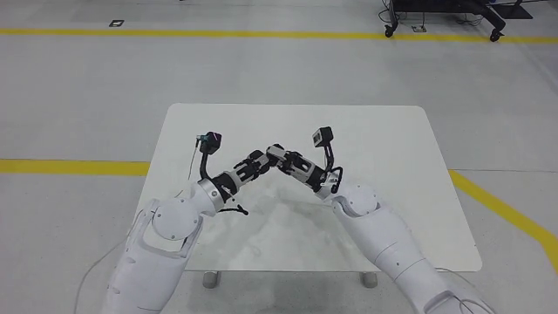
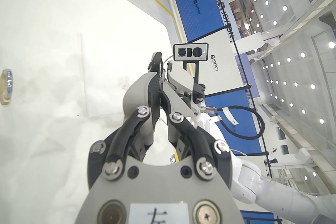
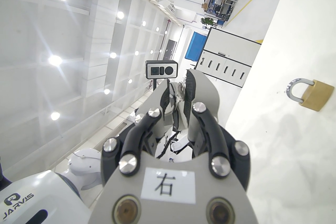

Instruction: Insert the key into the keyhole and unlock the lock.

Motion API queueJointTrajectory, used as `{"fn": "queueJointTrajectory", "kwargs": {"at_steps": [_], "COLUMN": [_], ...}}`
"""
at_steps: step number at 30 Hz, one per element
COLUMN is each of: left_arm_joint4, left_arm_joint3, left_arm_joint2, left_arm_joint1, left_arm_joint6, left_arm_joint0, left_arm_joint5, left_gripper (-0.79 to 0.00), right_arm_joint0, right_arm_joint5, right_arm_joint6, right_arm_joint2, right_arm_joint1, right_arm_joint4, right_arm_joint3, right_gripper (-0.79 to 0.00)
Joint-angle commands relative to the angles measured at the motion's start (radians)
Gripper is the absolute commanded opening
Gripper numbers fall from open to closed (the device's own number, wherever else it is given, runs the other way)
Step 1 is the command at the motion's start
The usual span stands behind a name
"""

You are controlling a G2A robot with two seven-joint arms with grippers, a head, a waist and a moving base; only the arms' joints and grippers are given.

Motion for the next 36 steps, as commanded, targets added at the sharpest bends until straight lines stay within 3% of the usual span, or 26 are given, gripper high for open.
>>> {"fn": "queueJointTrajectory", "kwargs": {"at_steps": [1, 8, 13, 16, 17, 18, 30, 36], "left_arm_joint4": [-0.001, -0.007, -0.021, -0.044, -0.055, -0.068, -0.257, -0.222], "left_arm_joint3": [0.000, -0.005, -0.007, -0.006, -0.005, -0.003, 0.036, 0.047], "left_arm_joint2": [0.000, -0.006, -0.018, -0.027, -0.031, -0.036, -0.075, -0.076], "left_arm_joint1": [0.001, 0.004, 0.006, 0.007, 0.007, 0.007, 0.010, 0.024], "left_arm_joint6": [0.002, 0.007, 0.017, 0.018, 0.018, 0.017, -0.044, -0.195], "left_arm_joint0": [0.000, 0.003, 0.007, 0.009, 0.010, 0.011, 0.007, -0.022], "left_arm_joint5": [0.001, 0.000, -0.001, -0.004, -0.005, -0.007, -0.061, -0.083], "left_gripper": [-0.785, -0.785, -0.785, -0.785, -0.785, -0.785, -0.785, -0.785], "right_arm_joint0": [-0.001, -0.007, -0.009, -0.013, -0.014, -0.014, -0.014, -0.025], "right_arm_joint5": [0.001, 0.000, -0.001, -0.004, -0.005, -0.006, -0.008, 0.025], "right_arm_joint6": [-0.001, -0.003, -0.002, 0.003, 0.007, 0.012, 0.013, 0.131], "right_arm_joint2": [0.002, 0.010, 0.019, 0.025, 0.029, 0.035, 0.037, 0.102], "right_arm_joint1": [0.000, 0.000, 0.002, 0.003, 0.003, 0.004, 0.005, 0.040], "right_arm_joint4": [-0.001, -0.002, -0.005, 0.007, 0.012, 0.017, 0.018, -0.082], "right_arm_joint3": [-0.002, -0.009, -0.011, -0.016, -0.017, -0.016, -0.016, -0.032], "right_gripper": [-0.643, -0.662, -0.600, -0.459, -0.259, 0.000, 0.000, 0.000]}}
